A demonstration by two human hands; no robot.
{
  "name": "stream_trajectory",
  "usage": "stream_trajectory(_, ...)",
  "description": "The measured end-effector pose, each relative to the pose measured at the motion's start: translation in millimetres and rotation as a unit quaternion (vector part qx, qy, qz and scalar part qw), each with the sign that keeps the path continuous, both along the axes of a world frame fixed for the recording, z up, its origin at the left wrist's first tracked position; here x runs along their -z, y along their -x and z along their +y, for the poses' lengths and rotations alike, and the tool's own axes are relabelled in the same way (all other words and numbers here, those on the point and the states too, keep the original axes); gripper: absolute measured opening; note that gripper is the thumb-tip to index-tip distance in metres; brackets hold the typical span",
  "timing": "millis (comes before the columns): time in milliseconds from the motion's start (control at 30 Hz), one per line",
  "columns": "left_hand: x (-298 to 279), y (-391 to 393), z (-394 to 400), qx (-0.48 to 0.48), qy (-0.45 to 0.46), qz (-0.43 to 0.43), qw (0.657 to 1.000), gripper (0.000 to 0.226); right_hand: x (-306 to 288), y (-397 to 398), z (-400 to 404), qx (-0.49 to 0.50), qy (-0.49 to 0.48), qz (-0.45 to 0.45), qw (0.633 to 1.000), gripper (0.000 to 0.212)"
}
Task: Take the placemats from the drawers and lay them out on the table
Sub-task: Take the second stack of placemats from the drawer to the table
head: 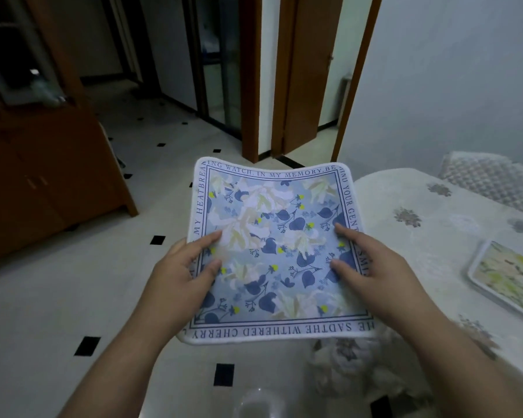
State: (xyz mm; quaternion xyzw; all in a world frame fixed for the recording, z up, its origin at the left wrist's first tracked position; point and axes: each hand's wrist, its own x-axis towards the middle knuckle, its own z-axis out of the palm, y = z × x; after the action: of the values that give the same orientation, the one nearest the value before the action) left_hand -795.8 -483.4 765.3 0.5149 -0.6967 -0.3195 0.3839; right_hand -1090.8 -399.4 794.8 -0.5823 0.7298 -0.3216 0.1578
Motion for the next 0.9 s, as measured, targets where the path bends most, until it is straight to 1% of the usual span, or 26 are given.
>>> stream_trajectory(200,6,-50,-42,-0.011,-0.004,-0.022,1.000,0.044,8,-54,-55,-0.024,-0.034,0.025,0.999,0.062)
stream_trajectory(433,11,-66,-94,-0.017,-0.026,-0.024,0.999,0.044,14,-66,-107,-0.024,-0.064,0.021,0.997,0.062)
stream_trajectory(667,1,-43,-175,-0.017,-0.024,-0.035,0.999,0.042,23,-49,-191,-0.013,-0.055,-0.018,0.998,0.060)
stream_trajectory(900,-6,11,-287,-0.005,0.011,-0.058,0.998,0.044,29,2,-298,-0.005,-0.045,-0.035,0.998,0.060)
